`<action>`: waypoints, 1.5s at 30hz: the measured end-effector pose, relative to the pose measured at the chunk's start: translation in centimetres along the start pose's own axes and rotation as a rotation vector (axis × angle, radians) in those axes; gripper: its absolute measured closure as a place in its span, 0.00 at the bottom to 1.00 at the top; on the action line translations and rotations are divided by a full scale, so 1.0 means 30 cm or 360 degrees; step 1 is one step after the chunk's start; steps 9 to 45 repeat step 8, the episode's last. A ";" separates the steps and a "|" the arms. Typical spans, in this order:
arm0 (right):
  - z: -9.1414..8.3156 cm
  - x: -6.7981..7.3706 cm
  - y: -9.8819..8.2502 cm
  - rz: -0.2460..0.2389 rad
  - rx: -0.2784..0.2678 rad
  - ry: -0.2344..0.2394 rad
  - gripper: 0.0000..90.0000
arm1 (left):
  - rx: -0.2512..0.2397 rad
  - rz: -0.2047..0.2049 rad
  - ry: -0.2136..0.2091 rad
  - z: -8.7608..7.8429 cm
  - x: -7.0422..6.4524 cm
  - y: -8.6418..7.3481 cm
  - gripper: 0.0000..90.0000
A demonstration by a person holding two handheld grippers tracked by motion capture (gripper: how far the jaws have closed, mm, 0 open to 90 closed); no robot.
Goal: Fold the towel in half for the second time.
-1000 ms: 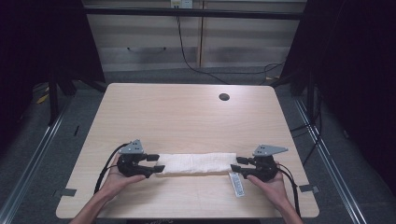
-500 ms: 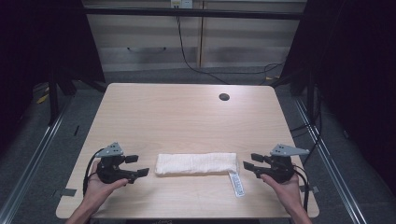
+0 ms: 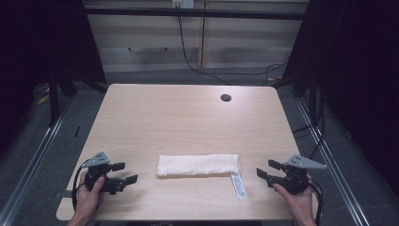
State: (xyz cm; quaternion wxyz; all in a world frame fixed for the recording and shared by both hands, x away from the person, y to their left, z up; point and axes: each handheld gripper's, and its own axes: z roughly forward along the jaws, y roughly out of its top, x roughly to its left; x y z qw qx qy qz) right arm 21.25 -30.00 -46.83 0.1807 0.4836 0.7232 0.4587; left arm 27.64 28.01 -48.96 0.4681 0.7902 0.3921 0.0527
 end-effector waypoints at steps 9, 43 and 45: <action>0.020 -0.027 -0.026 0.0001 0.0060 -0.0084 0.33 | 0.0000 -0.0012 0.0054 -0.010 0.017 -0.016 0.18; 0.020 -0.027 -0.026 0.0001 0.0060 -0.0084 0.33 | 0.0000 -0.0012 0.0054 -0.010 0.017 -0.016 0.18; 0.020 -0.027 -0.026 0.0001 0.0060 -0.0084 0.33 | 0.0000 -0.0012 0.0054 -0.010 0.017 -0.016 0.18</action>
